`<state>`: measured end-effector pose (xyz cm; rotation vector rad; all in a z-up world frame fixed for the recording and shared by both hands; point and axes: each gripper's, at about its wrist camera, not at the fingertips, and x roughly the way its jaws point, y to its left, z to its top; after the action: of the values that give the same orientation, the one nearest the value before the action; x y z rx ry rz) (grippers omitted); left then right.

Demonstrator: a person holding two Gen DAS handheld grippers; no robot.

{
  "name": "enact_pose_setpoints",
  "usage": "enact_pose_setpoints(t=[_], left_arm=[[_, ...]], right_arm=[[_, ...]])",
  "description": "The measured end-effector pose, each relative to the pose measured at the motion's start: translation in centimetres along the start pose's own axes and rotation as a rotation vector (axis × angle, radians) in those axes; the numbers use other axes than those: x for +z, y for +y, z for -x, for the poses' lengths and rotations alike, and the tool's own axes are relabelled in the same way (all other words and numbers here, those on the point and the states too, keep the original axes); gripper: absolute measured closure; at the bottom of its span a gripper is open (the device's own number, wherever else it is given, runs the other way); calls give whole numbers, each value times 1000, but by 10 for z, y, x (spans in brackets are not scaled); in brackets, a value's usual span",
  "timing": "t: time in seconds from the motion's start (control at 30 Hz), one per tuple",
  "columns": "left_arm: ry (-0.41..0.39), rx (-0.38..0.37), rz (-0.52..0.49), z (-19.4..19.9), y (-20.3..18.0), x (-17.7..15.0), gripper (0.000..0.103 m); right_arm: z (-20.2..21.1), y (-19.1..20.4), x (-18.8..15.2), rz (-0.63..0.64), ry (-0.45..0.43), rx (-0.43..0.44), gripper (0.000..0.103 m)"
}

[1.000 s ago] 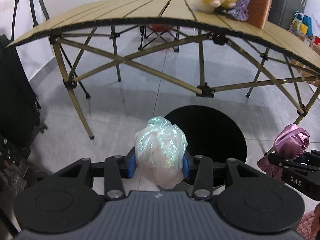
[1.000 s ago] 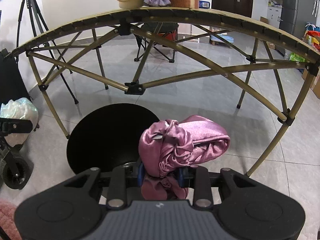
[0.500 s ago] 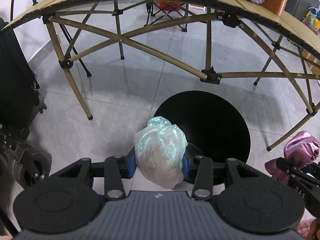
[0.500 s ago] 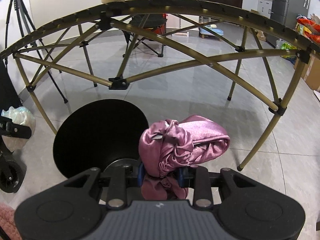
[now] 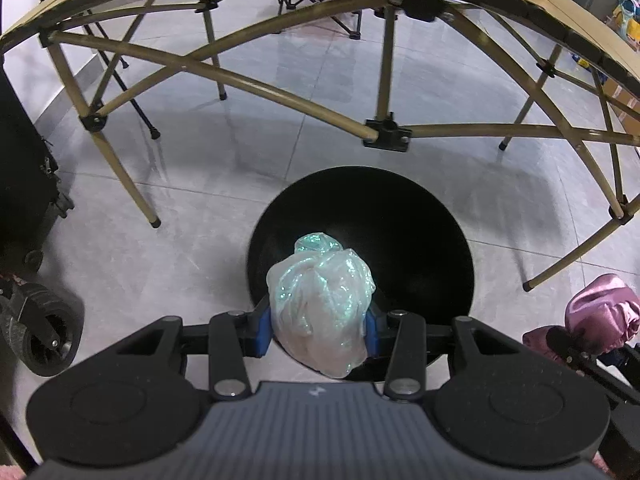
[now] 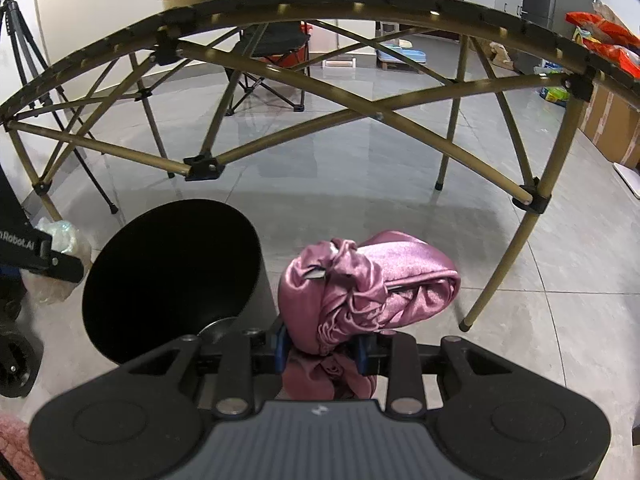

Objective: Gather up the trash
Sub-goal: 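Carry the plastic bag and pink cloth down over the black trash bin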

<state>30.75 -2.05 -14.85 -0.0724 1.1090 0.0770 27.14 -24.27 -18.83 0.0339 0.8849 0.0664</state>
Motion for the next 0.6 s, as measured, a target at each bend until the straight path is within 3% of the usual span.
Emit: enact_pose_setpoints(t=[0.6], left_arm=[[52,-14,22,-24,-32,17,60]], right_arm=[[-10,-22,-6,-39,24,-41,73]])
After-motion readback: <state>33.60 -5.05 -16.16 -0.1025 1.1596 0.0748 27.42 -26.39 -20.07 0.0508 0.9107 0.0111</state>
